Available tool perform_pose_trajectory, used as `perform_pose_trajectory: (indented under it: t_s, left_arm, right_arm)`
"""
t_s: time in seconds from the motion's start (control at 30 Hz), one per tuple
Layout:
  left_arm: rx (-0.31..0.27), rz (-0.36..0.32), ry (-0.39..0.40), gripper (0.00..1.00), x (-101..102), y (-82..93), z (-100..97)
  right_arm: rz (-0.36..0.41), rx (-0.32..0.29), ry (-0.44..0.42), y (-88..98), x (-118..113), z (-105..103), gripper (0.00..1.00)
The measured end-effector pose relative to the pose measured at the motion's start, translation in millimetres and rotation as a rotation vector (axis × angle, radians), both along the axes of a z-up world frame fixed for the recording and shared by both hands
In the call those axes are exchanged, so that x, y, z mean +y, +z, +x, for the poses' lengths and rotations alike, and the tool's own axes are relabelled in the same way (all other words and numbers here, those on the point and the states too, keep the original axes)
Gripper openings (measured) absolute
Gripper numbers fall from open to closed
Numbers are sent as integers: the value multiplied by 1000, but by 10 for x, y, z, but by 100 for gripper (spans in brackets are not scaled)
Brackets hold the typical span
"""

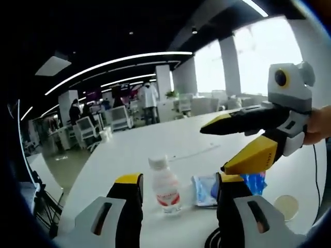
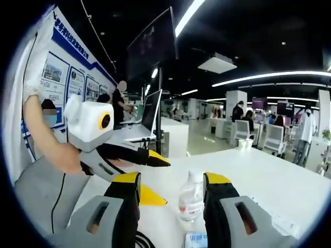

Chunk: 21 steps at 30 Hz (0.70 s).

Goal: Arrange the tabletop items into an orderly group along one side of the table until the central work area is clear of visible clutter.

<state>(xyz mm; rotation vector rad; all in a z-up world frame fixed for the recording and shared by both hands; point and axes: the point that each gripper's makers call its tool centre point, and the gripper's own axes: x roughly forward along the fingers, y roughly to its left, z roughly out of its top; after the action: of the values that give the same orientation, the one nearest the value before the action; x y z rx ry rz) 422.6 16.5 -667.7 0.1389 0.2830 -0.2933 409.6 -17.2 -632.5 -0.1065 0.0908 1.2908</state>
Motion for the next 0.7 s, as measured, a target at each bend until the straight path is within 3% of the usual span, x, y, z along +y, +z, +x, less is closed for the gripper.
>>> perform_pose_trajectory:
  t_s: [0.27, 0.7]
  left_arm:
    - [10, -2, -10, 52, -39, -19, -37]
    - [26, 3, -64, 52, -174, -59, -210]
  right_arm:
    - [-5, -11, -18, 48, -85, -15, 46]
    - [-12, -26, -75, 123, -317, -222, 46]
